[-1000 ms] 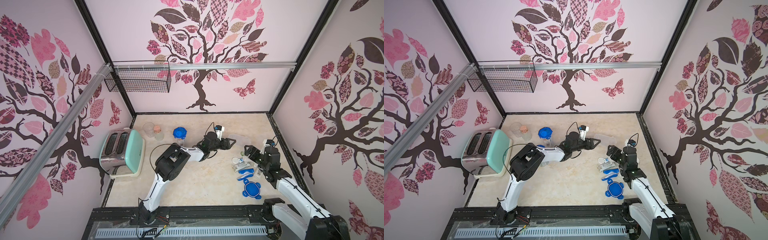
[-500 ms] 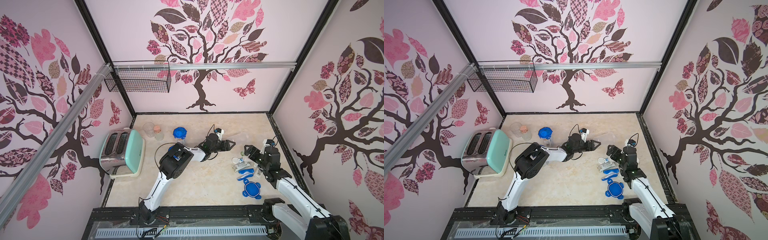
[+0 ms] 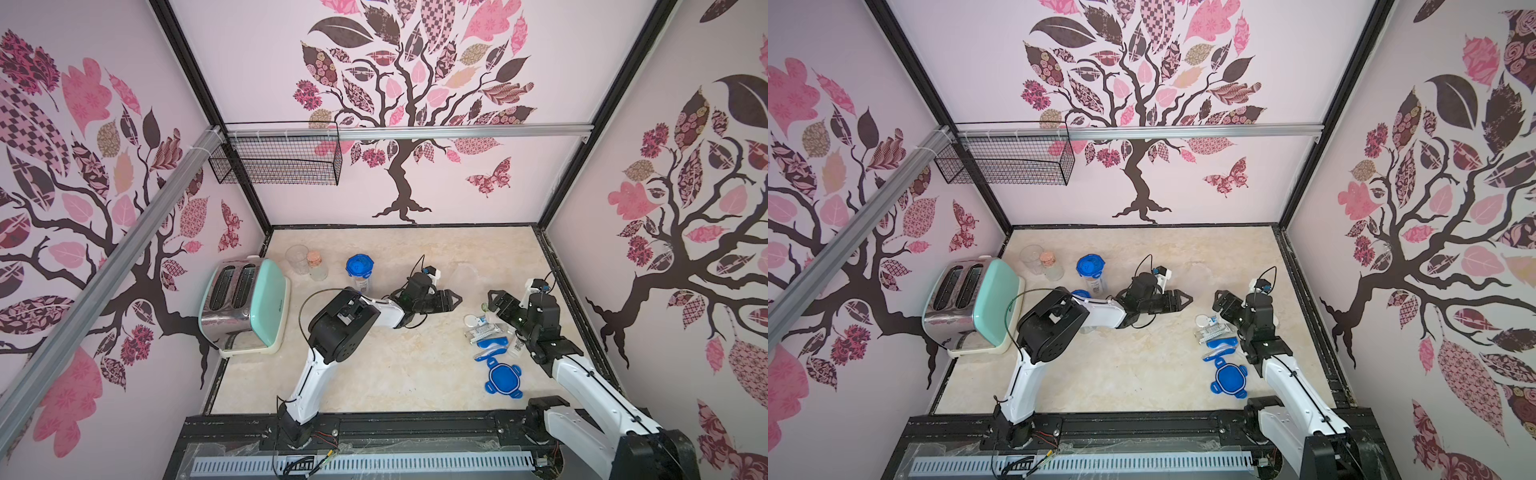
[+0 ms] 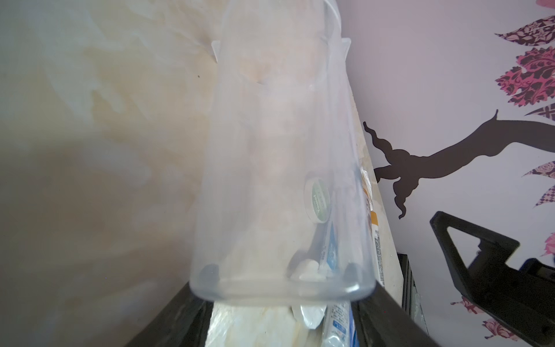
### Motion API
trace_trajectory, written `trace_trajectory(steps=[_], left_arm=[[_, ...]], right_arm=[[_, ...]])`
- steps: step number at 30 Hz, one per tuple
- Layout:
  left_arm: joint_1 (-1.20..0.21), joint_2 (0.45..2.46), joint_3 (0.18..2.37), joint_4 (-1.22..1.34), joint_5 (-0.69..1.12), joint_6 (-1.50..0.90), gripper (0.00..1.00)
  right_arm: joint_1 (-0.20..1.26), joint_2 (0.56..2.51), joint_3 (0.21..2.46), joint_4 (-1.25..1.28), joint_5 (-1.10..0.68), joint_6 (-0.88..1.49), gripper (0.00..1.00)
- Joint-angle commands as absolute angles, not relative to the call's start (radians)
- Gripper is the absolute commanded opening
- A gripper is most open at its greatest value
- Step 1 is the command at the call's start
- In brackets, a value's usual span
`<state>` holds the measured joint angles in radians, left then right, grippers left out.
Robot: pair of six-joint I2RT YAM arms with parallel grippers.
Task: Take out toiletry kits
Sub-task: Place the container at the center of the board.
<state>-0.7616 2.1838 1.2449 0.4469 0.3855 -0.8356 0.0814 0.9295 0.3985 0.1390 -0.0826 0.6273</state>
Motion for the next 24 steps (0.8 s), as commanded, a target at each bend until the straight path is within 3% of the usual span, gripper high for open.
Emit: trace_trajectory(steps=[1,2,7,17,24], left_arm=[[-0.758,2.141,1.232,0.352,0.400,-0.802,0.74],[-0.758,2.137,1.234,0.337,0.405,-0.793,0.81],[-0.759,2.120,1.246,0.271,0.447,-0.758,0.84],[-0.759,2.003,1.162,0.248,0.437,-0.699,0.84],[-0.782,1.768,1.056,0.179,0.401,-0.631,0.82]], right_arm=[[0.076,0.933,0.399,0.141,-0.091,0.627,0.94],[0.076,0.934,0.399,0.141,-0.092,0.627,0.94],[0.075,0.939,0.399,0.139,-0.097,0.627,0.94],[0.075,0.935,0.399,0.136,-0.097,0.626,0.95],[0.076,0.924,0.399,0.135,-0.101,0.618,0.94]])
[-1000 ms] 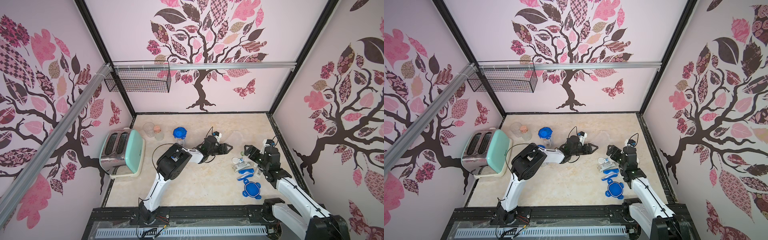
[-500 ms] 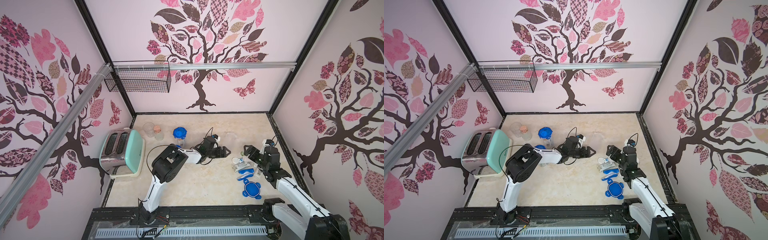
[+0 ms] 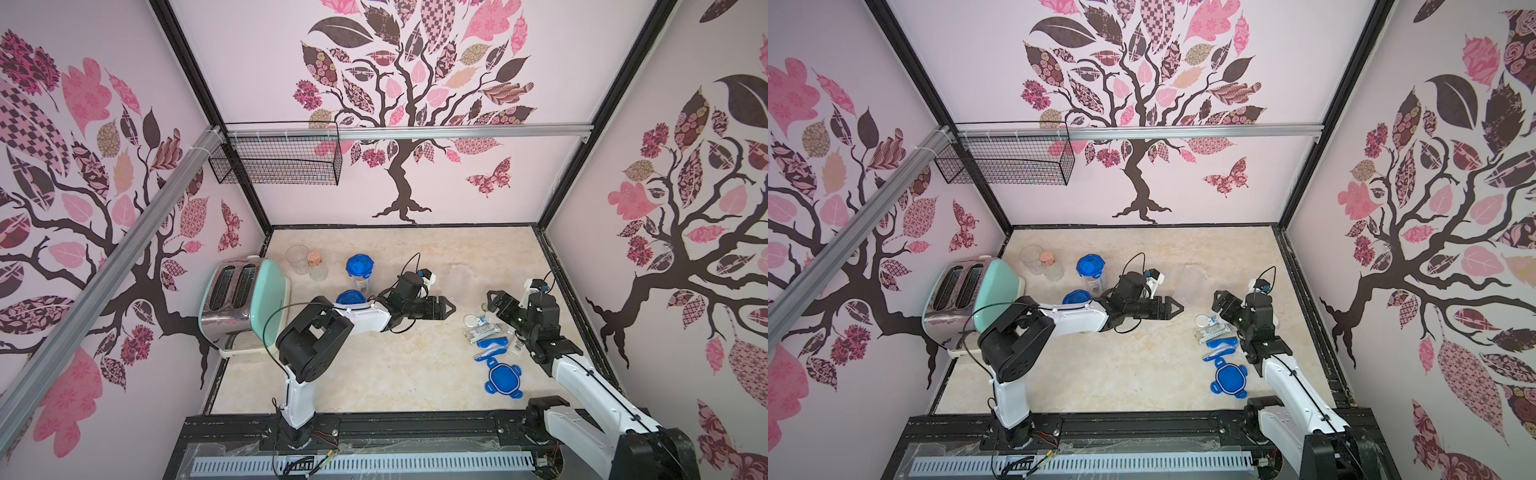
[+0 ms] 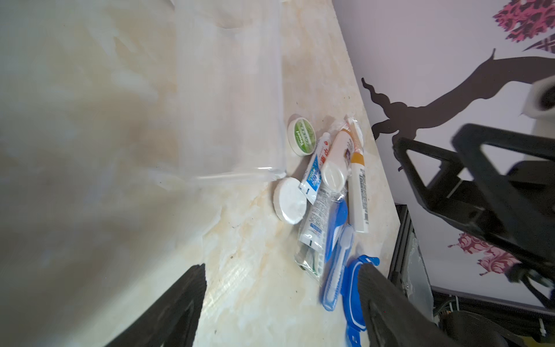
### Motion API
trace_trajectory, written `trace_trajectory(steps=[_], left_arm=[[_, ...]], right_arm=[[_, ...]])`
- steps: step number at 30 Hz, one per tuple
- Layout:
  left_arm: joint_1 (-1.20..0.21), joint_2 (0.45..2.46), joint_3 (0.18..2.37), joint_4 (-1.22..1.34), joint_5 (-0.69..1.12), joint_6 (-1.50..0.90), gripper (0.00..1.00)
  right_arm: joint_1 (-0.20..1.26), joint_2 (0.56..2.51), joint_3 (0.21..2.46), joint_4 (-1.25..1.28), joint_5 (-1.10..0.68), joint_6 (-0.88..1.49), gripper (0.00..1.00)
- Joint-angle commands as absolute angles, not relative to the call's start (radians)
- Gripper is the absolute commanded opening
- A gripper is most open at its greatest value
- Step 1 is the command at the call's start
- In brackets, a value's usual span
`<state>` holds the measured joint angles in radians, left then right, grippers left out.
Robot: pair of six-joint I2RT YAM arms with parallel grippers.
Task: Take out toiletry kits
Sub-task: Place the container at the center of the board, then move the container to the center of the board.
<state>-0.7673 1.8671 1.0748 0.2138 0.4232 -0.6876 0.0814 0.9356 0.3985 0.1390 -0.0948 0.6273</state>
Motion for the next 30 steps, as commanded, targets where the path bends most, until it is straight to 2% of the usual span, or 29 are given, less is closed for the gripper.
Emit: trace_trajectory(steps=[1,7,14,23,30], left_arm=[[-0.788,1.722,1.044,0.142,0.381,-0.612,0.81],[-0.797,1.404,0.953,-0.037,0.280,-0.524,0.80],[-0.756,1.038,0.915,-0.398,0.000,-0.484,0.79],[-0.752,0.673,1.019,-0.831,-0.251,-0.424,0.79],[-0.752,0.383,0.992,-1.017,-0.476,-0.412,0.86]], right_arm=[[0.075,0.920,0.400,0.135,-0.109,0.614,0.94],[0.076,0.896,0.397,0.171,-0.217,0.580,0.94],[0.112,0.913,0.439,0.177,-0.351,0.558,0.92],[0.422,1.048,0.643,0.006,-0.281,0.444,0.92],[0.697,1.311,0.925,-0.152,-0.237,0.374,0.95]])
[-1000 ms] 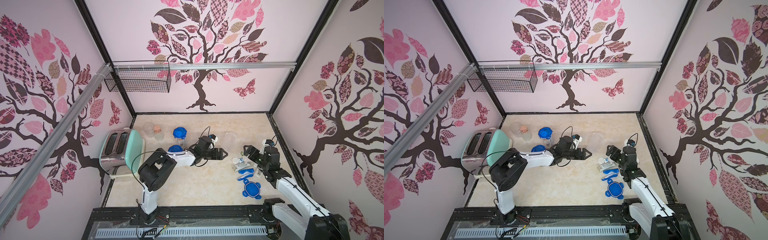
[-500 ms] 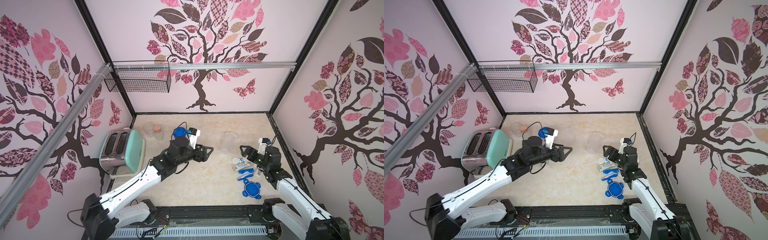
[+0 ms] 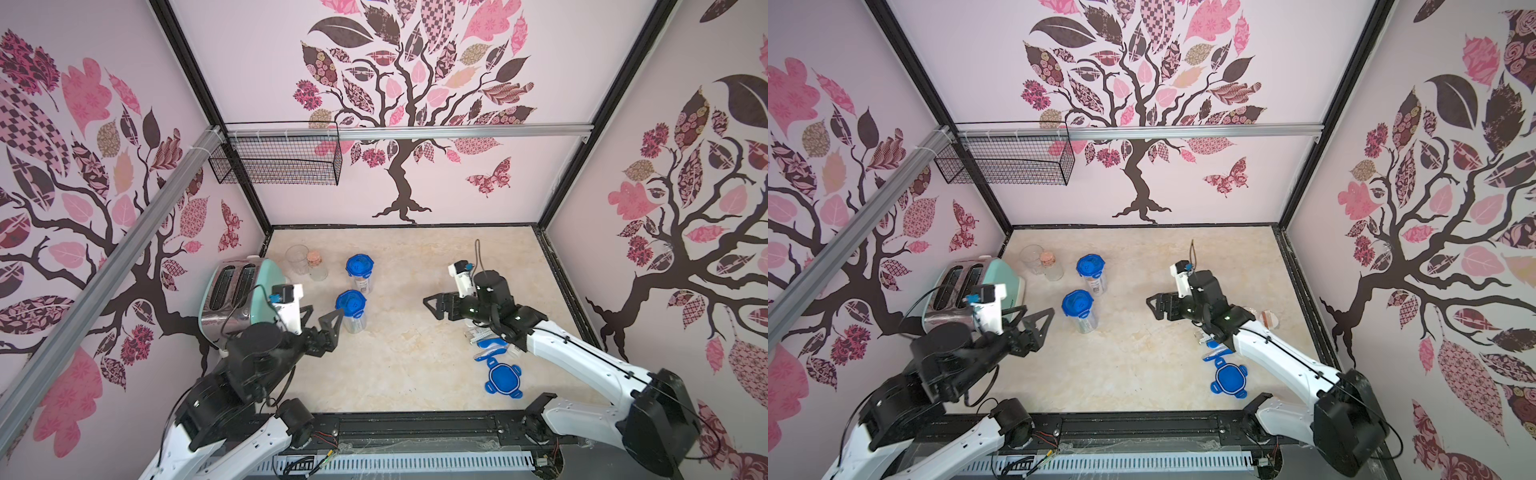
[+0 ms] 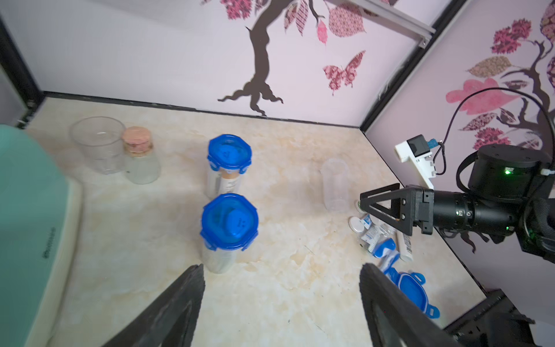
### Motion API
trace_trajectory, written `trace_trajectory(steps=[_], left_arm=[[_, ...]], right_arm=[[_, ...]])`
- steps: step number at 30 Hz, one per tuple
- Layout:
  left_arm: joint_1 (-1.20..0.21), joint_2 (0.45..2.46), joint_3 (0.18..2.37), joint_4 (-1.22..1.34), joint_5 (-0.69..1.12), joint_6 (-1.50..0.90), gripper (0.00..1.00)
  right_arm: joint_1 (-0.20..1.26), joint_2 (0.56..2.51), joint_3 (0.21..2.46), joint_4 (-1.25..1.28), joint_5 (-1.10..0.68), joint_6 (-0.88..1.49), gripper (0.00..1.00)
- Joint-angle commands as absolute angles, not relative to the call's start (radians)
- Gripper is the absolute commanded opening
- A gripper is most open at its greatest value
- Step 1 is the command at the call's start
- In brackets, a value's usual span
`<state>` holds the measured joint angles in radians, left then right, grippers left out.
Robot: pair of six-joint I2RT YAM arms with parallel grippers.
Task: Take out toiletry kits
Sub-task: Move the container to the center of the board.
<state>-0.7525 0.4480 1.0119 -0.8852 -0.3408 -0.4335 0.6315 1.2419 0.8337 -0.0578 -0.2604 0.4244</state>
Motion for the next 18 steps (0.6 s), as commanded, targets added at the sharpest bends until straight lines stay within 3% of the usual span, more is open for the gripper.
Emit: trace_trajectory(steps=[1,6,10,18], left_arm=[[-0.752,0.336,0.970,-1.019,-0.496,-0.415,0.87],[-0.752,0.169,0.893,-0.991,-0.531,-0.429,0.86],[-0.752,0.101,0.879,-0.988,-0.531,-0.436,0.86],[-0.752,0.091,0.874,-0.984,-0.527,-0.431,0.86]], right_arm=[[0.729,1.354,0.973,-0.168,-0.228,0.361,0.95],[0.835,1.587,1.271,-0.319,-0.188,0.280,0.98],[0.851,1.743,1.454,-0.387,-0.266,0.069,1.00],[0.852,1.890,1.646,-0.372,-0.400,-0.266,1.00]])
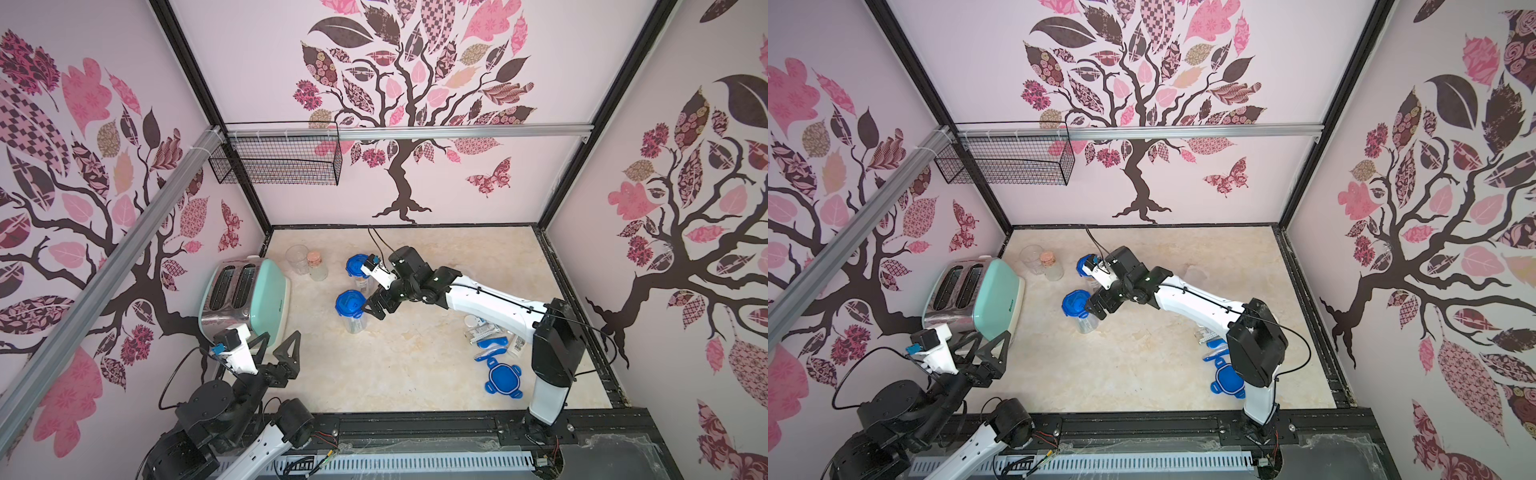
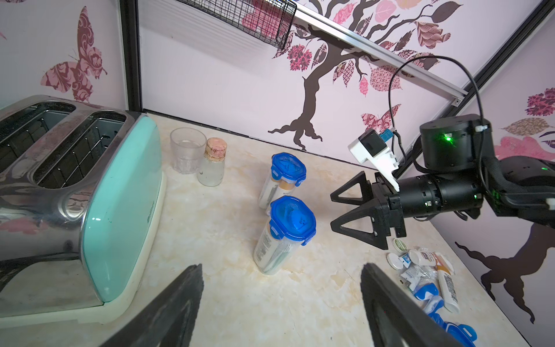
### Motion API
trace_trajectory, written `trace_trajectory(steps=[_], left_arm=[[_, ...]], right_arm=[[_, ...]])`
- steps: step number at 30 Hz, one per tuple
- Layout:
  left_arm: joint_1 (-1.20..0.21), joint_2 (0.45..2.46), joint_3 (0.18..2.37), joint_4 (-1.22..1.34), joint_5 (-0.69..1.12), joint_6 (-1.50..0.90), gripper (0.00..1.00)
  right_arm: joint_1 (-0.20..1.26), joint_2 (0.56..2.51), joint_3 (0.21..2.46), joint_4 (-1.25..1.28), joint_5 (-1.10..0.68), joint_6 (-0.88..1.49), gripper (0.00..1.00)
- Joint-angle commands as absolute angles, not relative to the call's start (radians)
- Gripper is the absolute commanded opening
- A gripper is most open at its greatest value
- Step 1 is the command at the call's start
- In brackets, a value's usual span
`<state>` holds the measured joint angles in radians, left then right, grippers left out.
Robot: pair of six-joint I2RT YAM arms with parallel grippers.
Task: Take out toiletry kits
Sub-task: Move the container to the center of the board.
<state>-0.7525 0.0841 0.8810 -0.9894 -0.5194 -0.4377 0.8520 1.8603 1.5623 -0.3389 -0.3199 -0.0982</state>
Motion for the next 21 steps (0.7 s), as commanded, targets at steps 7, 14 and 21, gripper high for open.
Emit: trace_trajectory(steps=[7,14,21], left_arm=[[-0.752,0.114,0.871,-0.978,-0.509,-0.423,0.86],[-0.751,0.107,0.861,-0.959,-0.476,-0.405,0.83],[-0.750,0.133,0.861,-0.958,-0.468,-0.403,0.85]], right_arm=[[0.853,2.064,1.913,-0.517,-0.405,-0.315,1.00],[0.856,2.159,2.028,-0.567,-0.415,-0.292,1.00],[0.871,2.232,2.108,-0.643,-0.379,-0.322,1.00]])
